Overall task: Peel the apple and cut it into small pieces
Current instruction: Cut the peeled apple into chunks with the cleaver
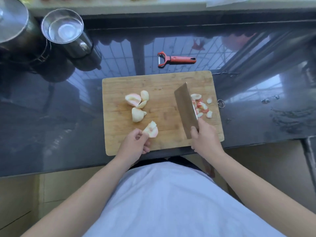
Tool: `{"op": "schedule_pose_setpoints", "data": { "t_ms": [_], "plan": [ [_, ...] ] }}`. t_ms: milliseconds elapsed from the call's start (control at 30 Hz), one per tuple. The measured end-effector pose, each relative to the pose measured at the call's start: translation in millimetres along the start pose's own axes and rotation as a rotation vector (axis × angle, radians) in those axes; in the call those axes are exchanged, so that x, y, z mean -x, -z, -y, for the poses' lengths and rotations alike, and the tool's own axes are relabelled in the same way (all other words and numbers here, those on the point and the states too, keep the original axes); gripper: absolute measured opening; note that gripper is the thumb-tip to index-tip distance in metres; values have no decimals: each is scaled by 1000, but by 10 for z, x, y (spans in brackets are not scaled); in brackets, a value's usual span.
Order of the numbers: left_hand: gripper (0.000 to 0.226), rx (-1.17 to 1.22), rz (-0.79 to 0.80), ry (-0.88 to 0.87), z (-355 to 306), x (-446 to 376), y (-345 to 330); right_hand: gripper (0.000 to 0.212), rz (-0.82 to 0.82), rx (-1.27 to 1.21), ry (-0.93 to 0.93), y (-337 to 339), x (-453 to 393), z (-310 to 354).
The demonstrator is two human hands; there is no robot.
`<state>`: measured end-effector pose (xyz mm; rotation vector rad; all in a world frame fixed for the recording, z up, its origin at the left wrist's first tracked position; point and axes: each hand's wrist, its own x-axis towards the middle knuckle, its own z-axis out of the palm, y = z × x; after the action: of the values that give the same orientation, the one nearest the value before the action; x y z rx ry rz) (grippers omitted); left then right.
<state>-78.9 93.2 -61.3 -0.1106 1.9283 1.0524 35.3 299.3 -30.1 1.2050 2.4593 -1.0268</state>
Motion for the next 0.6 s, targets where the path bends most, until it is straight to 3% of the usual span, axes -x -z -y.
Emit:
{"op": "schedule_pose_setpoints", "data": {
  "t_ms": [100,200,367,467,533,600],
  "plan": [
    [23,30,71,28,-21,-65,-115,20,79,1,64,36,178,16],
    [25,68,121,56,-46,-85,-284,23,108,111,241,45,322,-26],
    [38,65,109,158,-130,-51,-501,19,172,292,416,91,247,-188],
    [57,-212,156,188,-193,104,-575,22,171,255,392,220,212,-289],
    [48,-581,-1,7,-209,91,-533,25,150,223,371,321,164,-329],
    [23,-874,-164,-297,-210,-14,-425,28,124,191,330,395,112,-376]
  ]
}}
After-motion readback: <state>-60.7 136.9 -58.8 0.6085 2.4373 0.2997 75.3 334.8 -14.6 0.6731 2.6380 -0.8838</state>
